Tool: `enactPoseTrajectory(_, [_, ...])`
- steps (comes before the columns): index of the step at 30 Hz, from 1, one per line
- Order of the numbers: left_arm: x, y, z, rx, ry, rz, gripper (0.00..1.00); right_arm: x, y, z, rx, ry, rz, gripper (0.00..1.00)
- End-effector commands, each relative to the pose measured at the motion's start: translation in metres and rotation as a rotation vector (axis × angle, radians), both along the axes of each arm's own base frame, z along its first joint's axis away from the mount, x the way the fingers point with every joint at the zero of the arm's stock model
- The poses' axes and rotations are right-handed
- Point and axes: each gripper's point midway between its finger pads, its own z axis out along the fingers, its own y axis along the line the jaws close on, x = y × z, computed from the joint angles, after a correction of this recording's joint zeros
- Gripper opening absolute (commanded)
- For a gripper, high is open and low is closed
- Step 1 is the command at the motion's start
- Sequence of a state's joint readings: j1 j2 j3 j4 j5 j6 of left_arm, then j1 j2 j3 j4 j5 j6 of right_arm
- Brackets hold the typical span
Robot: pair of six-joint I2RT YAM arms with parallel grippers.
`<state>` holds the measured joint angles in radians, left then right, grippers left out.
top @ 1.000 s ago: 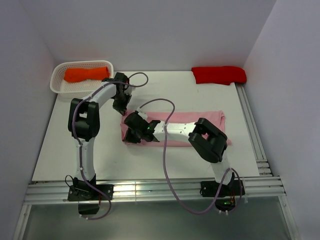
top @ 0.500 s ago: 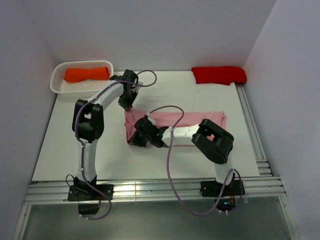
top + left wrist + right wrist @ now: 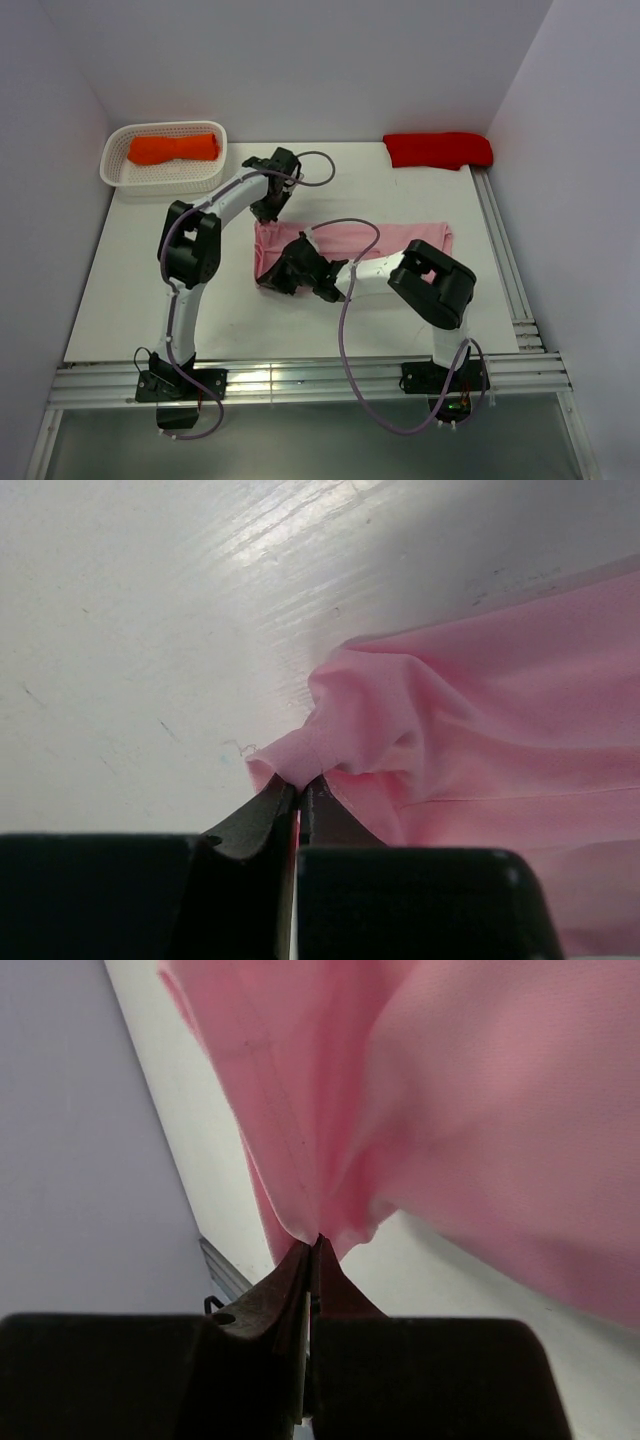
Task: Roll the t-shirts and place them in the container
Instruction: Roll the tshirt
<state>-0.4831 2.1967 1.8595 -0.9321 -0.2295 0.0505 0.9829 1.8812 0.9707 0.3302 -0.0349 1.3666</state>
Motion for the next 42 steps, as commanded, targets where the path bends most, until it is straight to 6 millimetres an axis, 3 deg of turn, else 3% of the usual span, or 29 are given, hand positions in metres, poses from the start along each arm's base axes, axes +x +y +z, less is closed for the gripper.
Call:
enactPoseTrajectory(1, [0.015,-0.006,0.010,0.043,-0.070,-0.020,0.07,0.007,-0.004,0.021,0.088,-0.012,-0.041,0.02])
enactPoseTrajectory(13, [0.019,-0.023,0.009,0.116,-0.095,-0.062,0.20,0.015,-0.018,0.012,0.180,0.020,-0.082,0.01])
enactPoseTrajectory(20, [0.021,-0.033,0.020,0.085,-0.100,-0.083,0.35,0.018,-0.024,0.009,0.249,0.045,-0.103,0.01])
enactPoseTrajectory(28, [0.026,-0.051,0.053,-0.016,-0.137,-0.119,0.56,0.020,-0.035,0.006,0.289,0.057,-0.138,0.00])
enactPoseTrajectory(34, [0.018,-0.064,0.086,-0.131,-0.138,-0.154,0.62,0.021,-0.046,0.000,0.317,0.072,-0.172,0.00])
enactPoseTrajectory(37, [0.009,-0.065,0.096,-0.213,-0.095,-0.160,0.61,0.020,-0.053,-0.004,0.326,0.079,-0.192,0.00])
enactPoseTrajectory(38, [0.011,-0.057,0.103,-0.235,-0.097,-0.148,0.61,0.020,-0.054,-0.004,0.331,0.079,-0.196,0.00])
enactPoseTrajectory(40, [0.006,-0.051,0.099,-0.283,-0.061,-0.138,0.61,0.019,-0.058,-0.007,0.328,0.085,-0.209,0.00])
enactPoseTrajectory(42, [0.004,-0.033,0.097,-0.319,-0.032,-0.103,0.59,0.018,-0.061,-0.010,0.326,0.092,-0.218,0.00])
